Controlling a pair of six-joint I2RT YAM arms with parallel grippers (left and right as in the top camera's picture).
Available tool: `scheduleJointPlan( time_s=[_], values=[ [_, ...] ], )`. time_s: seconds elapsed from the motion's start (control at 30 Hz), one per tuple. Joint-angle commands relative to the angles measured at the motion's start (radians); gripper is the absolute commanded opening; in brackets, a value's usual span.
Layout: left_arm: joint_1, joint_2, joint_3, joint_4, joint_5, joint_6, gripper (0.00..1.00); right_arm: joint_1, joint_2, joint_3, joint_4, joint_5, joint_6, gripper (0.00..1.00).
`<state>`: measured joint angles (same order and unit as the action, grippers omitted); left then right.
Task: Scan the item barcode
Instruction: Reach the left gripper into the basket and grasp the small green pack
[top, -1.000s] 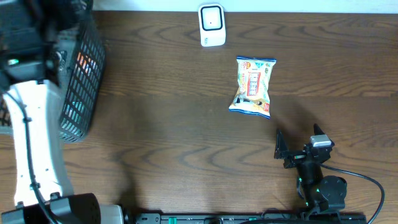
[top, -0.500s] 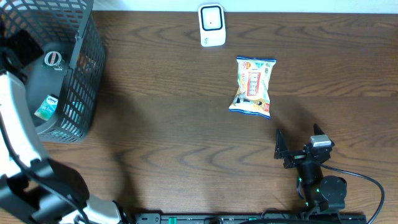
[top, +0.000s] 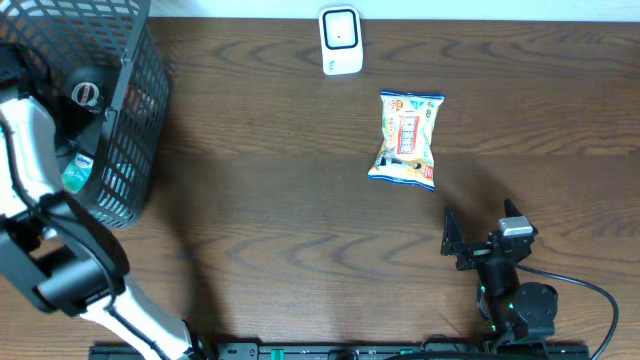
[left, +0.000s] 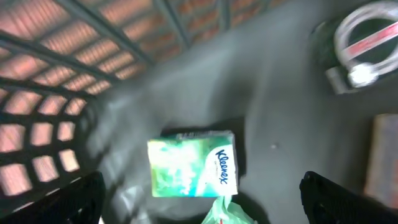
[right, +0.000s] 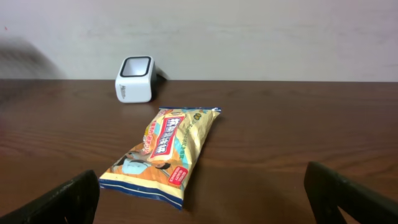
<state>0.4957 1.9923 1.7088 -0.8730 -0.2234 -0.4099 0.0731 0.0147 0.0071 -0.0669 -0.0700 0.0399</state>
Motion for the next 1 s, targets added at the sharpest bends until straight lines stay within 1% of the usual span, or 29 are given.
scheduleJointPlan(
  time_s=[0.0, 0.27, 0.3, 0.37, 0.47, 0.6, 0.63, 0.67, 0.7, 0.83, 0.97],
  values=[
    [-0.016, 0.069, 0.010, -0.008, -0.022, -0.048, 0.98, -0.002, -0.006, -0.002, -0.004, 0.008, -0.011, 0.99],
    [-0.026, 0.194, 0.010, -0.006, -0.022, -0.049, 0.98, -0.002, -0.006, -0.002, -0.004, 0.008, -0.011, 0.99],
    [-0.025, 0.201, 0.010, -0.004, -0.024, -0.048, 0.94, -0.002, -0.006, -0.002, -0.004, 0.008, -0.011, 0.99],
    [-0.023, 0.202, 0.010, -0.001, -0.026, -0.048, 0.90, -0.002, -0.006, -0.002, -0.004, 0.008, -0.011, 0.99],
    [-0.021, 0.201, 0.010, -0.002, -0.025, -0.048, 0.76, -0.002, -0.006, -0.002, -0.005, 0.008, -0.011, 0.99],
    [-0.021, 0.201, 0.010, -0.009, -0.025, -0.048, 0.47, -0.002, -0.006, -0.002, -0.004, 0.008, -0.011, 0.99],
    [-0.021, 0.201, 0.010, -0.009, -0.025, -0.047, 0.35, -0.002, -0.006, -0.002, -0.004, 0.008, -0.011, 0.99],
    [-0.021, 0.201, 0.010, -0.009, -0.025, -0.047, 0.19, -0.002, -0.006, -0.002, -0.005, 0.008, -0.011, 0.99],
    [-0.021, 0.200, 0.011, -0.009, -0.023, -0.039, 0.08, -0.002, -0.006, -0.002, -0.004, 0.008, -0.011, 0.99],
    [-0.021, 0.165, 0.012, -0.027, -0.013, -0.026, 0.07, -0.002, -0.006, -0.002, -0.004, 0.008, -0.011, 0.99],
    [-0.019, 0.072, 0.025, -0.023, -0.013, -0.027, 0.07, -0.002, -0.006, -0.002, -0.004, 0.008, -0.011, 0.99]
  ],
)
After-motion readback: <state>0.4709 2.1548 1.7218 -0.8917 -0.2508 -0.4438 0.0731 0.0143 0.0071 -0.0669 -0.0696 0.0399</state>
